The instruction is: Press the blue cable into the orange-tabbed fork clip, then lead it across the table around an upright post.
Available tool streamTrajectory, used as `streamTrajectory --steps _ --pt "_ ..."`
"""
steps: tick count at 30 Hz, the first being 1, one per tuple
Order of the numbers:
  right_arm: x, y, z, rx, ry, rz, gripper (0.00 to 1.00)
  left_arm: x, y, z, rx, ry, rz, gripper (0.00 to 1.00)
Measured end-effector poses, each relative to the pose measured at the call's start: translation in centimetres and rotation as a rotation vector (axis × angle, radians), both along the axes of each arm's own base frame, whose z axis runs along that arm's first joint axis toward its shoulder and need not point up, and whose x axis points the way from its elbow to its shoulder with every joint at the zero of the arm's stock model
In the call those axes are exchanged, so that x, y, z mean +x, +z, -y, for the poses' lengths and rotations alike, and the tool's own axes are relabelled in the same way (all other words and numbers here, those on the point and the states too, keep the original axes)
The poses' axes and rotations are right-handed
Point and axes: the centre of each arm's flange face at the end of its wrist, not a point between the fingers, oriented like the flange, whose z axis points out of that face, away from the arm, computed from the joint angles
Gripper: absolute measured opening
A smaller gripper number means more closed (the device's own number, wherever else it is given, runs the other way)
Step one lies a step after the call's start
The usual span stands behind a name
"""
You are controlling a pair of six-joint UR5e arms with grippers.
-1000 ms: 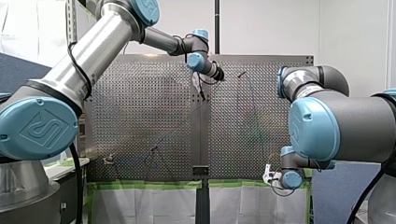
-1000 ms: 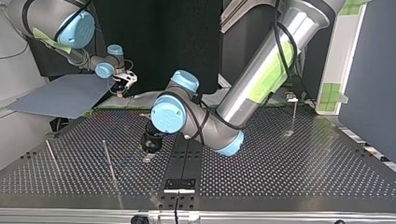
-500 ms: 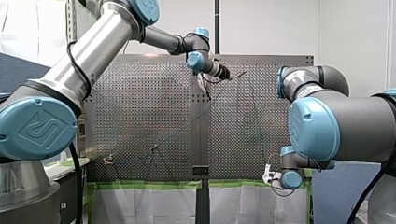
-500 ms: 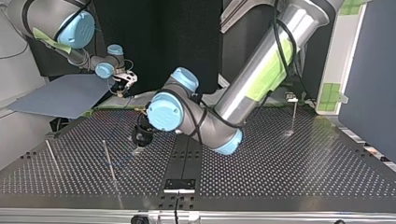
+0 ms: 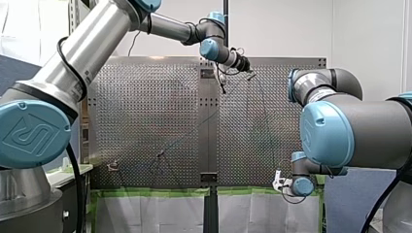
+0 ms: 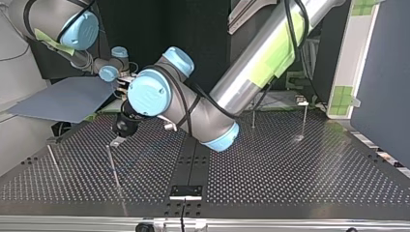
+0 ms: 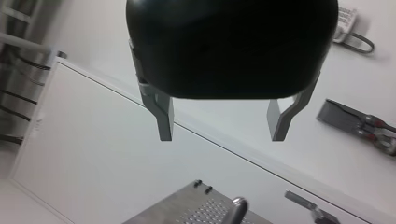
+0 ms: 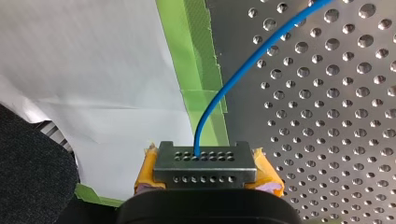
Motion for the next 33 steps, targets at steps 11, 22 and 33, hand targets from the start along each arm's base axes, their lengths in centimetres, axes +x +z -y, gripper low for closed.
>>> streamTrajectory --steps 11,22,33 --pt "0.1 0.0 -0.1 0.009 0.002 -0.001 0.00 -1.6 -0.7 0.0 0.128 0.056 0.012 0.98" --pt "0.1 0.0 -0.2 0.012 0.003 -0.002 0.00 -1.7 -0.6 -0.1 0.207 0.129 0.086 0.98" --pt "0.2 -0.1 -0.3 0.021 0.003 -0.003 0.00 -1.4 -0.4 -0.4 0.275 0.200 0.154 0.98"
